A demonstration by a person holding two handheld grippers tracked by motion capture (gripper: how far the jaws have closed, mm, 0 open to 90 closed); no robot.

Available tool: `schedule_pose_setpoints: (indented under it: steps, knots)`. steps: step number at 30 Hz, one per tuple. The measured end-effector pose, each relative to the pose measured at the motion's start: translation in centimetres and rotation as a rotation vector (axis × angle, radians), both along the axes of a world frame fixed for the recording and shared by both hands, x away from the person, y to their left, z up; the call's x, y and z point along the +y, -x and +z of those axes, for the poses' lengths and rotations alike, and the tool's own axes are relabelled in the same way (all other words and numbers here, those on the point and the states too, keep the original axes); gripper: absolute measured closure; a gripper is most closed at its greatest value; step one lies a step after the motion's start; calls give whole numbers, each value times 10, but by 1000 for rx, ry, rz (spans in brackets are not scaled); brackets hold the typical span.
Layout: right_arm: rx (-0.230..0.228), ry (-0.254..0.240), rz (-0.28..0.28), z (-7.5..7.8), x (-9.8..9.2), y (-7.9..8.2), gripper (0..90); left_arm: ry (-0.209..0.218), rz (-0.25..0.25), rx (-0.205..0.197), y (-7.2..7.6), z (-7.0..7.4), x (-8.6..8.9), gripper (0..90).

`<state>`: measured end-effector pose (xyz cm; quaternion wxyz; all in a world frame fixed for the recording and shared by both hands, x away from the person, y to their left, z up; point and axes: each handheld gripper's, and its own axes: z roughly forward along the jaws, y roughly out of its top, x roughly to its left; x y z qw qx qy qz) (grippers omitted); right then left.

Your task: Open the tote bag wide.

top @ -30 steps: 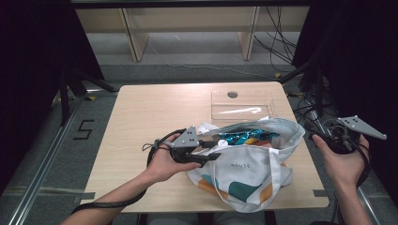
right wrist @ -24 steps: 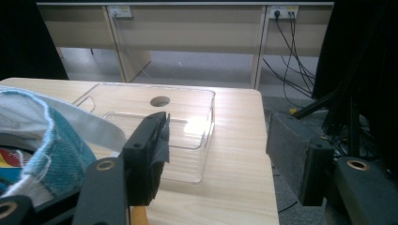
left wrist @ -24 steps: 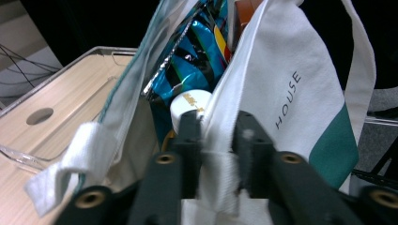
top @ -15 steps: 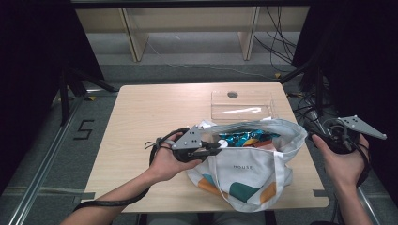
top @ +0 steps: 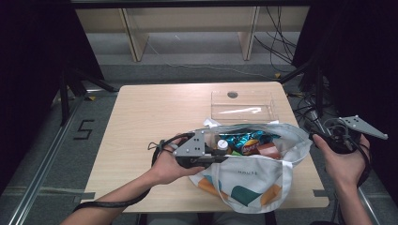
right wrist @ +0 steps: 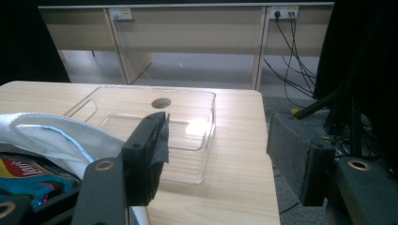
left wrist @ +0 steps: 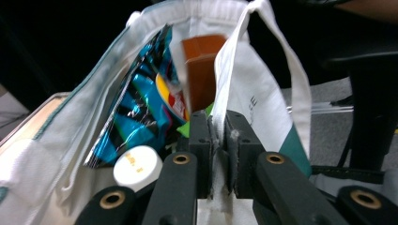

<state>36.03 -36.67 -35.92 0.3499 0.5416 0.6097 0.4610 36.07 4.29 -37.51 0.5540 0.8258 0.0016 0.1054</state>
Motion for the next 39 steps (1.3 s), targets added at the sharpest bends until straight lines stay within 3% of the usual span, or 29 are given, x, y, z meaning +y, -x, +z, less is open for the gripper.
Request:
schedule_pose_setpoints:
  steps: [5, 7, 11, 13, 21, 23, 28, 32, 37, 39]
  knots:
    - [-13, 3, 6, 1, 0, 0, 392, 39, -5, 7, -1, 4, 3, 820]
    - [-22, 15, 9, 1, -2, 0, 392, 39, -10, 7, 0, 3, 2, 821]
    - [-21, 29, 13, 1, -3, 0, 392, 31, -69, 1, 5, 1, 1, 823]
    - [-24, 32, 12, 0, -4, -1, 391, 27, -97, -20, 6, 2, 1, 824]
    - [-41, 25, 2, 0, -3, -1, 391, 51, -128, -17, 8, 5, 3, 827]
    - [-17, 17, 6, 0, -3, 0, 391, 50, -138, -22, 8, 5, 3, 828]
    - [-16, 16, 4, 0, -3, 0, 391, 59, -150, -24, 9, 6, 3, 830]
    - [-27, 2, -10, 0, -2, 0, 391, 75, -194, -33, 11, 7, 2, 830]
    - [-10, -2, 0, 2, -3, 1, 391, 63, -203, -40, 12, 8, 1, 830]
    - [-44, 11, 10, 8, -6, 3, 410, 53, -199, -19, 9, 2, 0, 829]
